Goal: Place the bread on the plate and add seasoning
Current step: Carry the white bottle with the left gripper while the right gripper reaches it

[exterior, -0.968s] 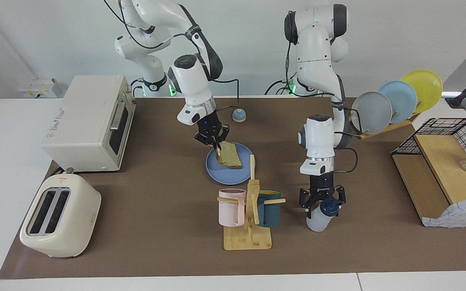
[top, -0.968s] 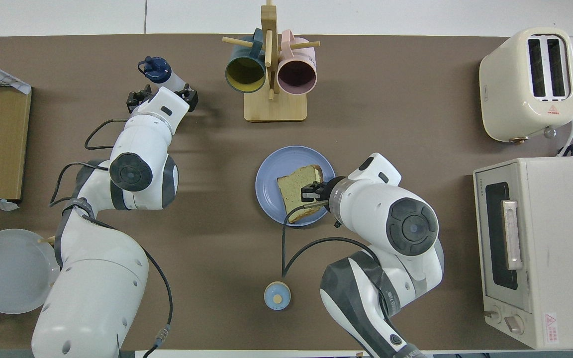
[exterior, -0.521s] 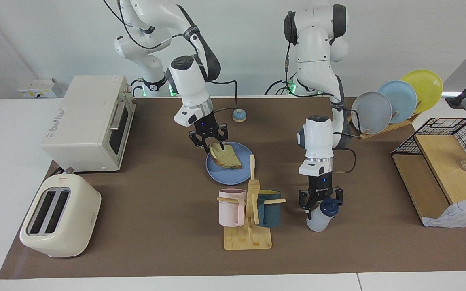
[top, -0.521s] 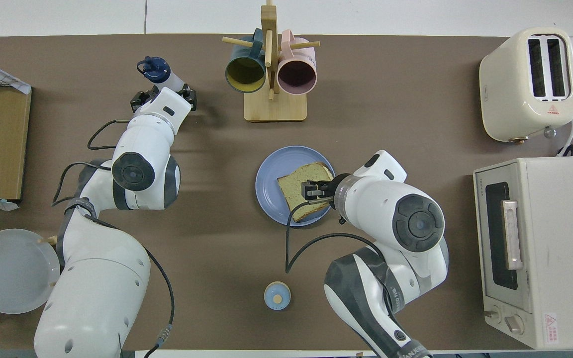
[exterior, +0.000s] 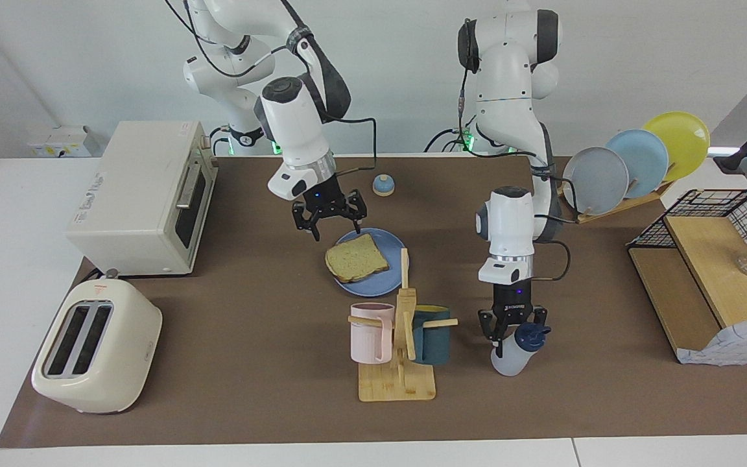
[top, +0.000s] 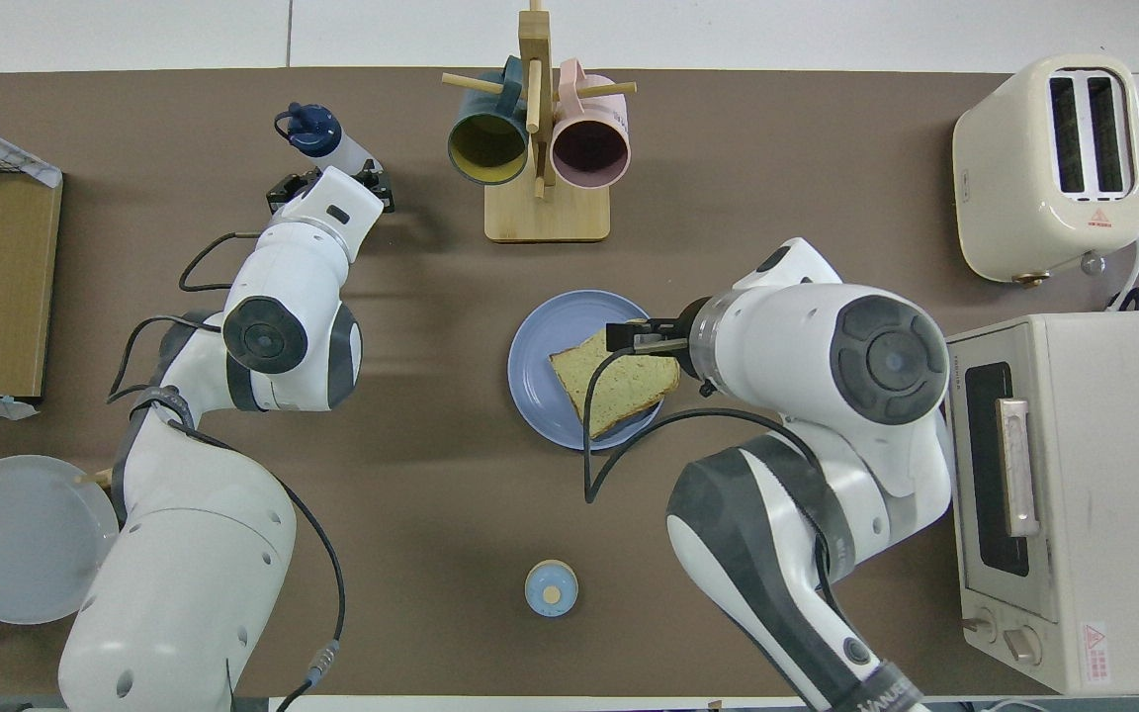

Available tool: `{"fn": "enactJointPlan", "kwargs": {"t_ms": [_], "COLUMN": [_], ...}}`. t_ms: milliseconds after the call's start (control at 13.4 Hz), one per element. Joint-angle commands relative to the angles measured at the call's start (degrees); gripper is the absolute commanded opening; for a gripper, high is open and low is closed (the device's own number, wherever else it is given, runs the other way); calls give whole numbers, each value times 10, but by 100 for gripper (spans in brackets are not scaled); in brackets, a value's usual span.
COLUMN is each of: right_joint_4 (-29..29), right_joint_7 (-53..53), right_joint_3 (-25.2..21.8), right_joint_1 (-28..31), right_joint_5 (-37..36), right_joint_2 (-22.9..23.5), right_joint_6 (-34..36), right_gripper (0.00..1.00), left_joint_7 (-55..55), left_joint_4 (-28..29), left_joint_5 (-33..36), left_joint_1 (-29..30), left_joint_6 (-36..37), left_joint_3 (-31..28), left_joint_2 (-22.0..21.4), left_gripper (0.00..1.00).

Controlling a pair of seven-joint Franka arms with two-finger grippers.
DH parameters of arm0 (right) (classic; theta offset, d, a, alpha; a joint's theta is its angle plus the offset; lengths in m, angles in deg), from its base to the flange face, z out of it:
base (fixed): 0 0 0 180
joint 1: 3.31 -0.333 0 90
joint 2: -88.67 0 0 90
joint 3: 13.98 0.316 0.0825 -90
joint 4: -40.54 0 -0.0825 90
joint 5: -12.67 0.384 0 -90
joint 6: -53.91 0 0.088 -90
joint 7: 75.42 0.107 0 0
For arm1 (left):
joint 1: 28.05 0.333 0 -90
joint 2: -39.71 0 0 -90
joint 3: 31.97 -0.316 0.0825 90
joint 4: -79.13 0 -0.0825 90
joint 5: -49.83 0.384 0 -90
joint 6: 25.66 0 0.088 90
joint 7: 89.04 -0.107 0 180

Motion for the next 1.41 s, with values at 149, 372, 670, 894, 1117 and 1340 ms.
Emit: {"fn": "enactJointPlan", "kwargs": {"t_ms": [149, 372, 670, 894, 1117, 1340], "right_joint_4": [-181, -196, -202, -196, -190, -177], "right_joint_7": [-1, 1, 146, 236, 302, 341], "right_joint_3": [0, -2, 6, 9, 9, 10], "right_joint_1": [36, 60, 43, 1, -9, -26], "right_joint_5": [64, 110, 147, 154, 183, 188], "right_joint_2": [18, 9, 1, -7, -8, -16], "right_joint_6": [197, 259, 291, 297, 290, 273], "right_gripper": [100, 100, 100, 100, 100, 100], "left_joint_7": [-277, -418, -552, -589, -651, -733], "left_joint_4": [38, 49, 56, 57, 57, 71], "left_joint_5": [3, 3, 9, 50, 69, 74], "left_joint_1": [0, 2, -8, -47, -87, -95], "left_joint_6": [206, 376, 562, 680, 739, 755], "left_joint_3": [3, 2, 6, 8, 9, 14], "left_joint_2": [-171, -270, -358, -410, -429, -443], "left_gripper": [0, 0, 0, 0, 0, 0]}}
